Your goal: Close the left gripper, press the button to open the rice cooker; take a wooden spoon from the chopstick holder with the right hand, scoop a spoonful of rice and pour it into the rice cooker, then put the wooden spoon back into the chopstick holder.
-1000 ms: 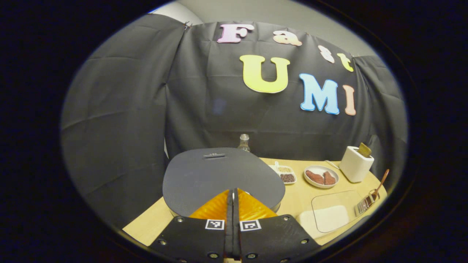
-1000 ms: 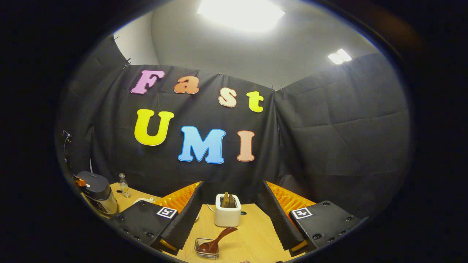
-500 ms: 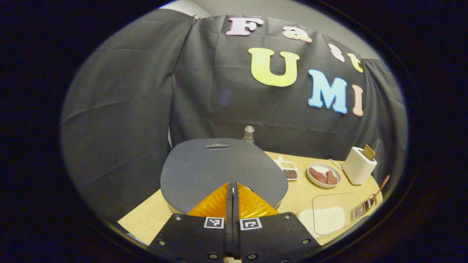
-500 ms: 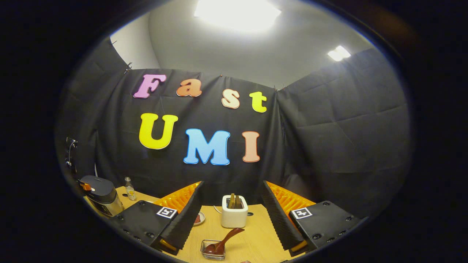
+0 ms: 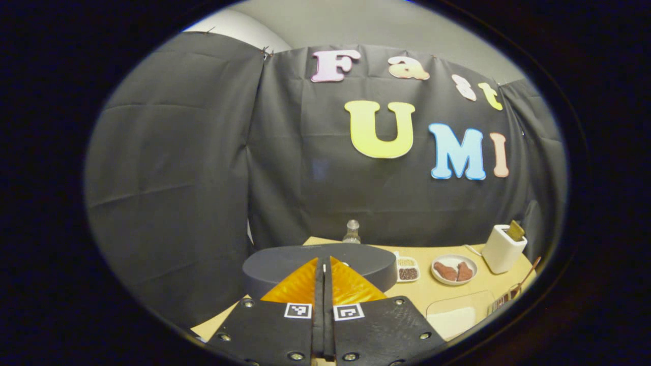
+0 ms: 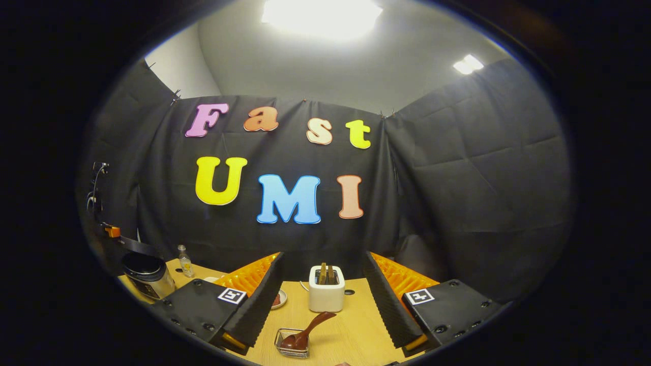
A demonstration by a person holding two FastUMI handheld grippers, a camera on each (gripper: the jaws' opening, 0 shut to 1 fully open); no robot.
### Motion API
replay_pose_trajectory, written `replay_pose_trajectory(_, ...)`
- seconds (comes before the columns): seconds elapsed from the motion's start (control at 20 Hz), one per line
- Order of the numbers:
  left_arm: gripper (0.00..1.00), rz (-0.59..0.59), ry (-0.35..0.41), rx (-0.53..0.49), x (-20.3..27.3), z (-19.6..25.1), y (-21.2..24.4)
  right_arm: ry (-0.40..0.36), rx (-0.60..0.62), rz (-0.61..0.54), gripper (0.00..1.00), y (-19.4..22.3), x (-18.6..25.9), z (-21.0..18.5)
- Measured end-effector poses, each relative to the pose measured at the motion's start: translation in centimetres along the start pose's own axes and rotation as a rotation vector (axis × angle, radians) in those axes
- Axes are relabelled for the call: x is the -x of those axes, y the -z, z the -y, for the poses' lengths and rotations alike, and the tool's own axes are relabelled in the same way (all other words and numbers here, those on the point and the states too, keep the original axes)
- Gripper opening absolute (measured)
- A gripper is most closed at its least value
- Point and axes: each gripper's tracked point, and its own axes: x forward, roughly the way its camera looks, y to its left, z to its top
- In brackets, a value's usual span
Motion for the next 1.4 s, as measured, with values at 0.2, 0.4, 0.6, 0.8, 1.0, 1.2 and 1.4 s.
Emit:
replay_pose_trajectory(0.2, 0.00, 0.070, -0.013, 0.027, 3.1, -0.3, -3.3, -0.022, -0.009, -0.019, 0.98, 0.8, -0.4, 0.3)
replay_pose_trajectory(0.4, 0.01, 0.163, 0.011, 0.054, 7.6, 0.5, -6.2, -0.054, -0.020, -0.062, 0.98, 2.8, -1.5, 0.0)
replay_pose_trajectory(0.6, 0.61, 0.203, 0.006, 0.026, 10.7, 0.4, -7.5, -0.071, -0.050, -0.129, 0.98, 5.8, -3.0, -0.4)
replay_pose_trajectory(0.8, 0.77, 0.264, -0.053, -0.021, 13.9, -0.7, -9.2, -0.100, -0.083, -0.208, 0.98, 8.8, -4.3, -0.9)
replay_pose_trajectory(1.0, 0.77, 0.292, -0.065, -0.030, 16.3, -1.3, -9.8, -0.099, -0.104, -0.291, 0.97, 11.9, -5.6, -1.0)
replay_pose_trajectory(1.2, 0.77, 0.278, -0.091, -0.037, 17.5, -2.1, -8.5, -0.118, -0.110, -0.397, 0.96, 15.6, -6.2, -1.6)
replay_pose_trajectory(1.4, 0.78, 0.266, -0.121, -0.066, 18.5, -3.3, -7.8, -0.117, -0.174, -0.495, 0.96, 19.2, -7.0, -2.0)
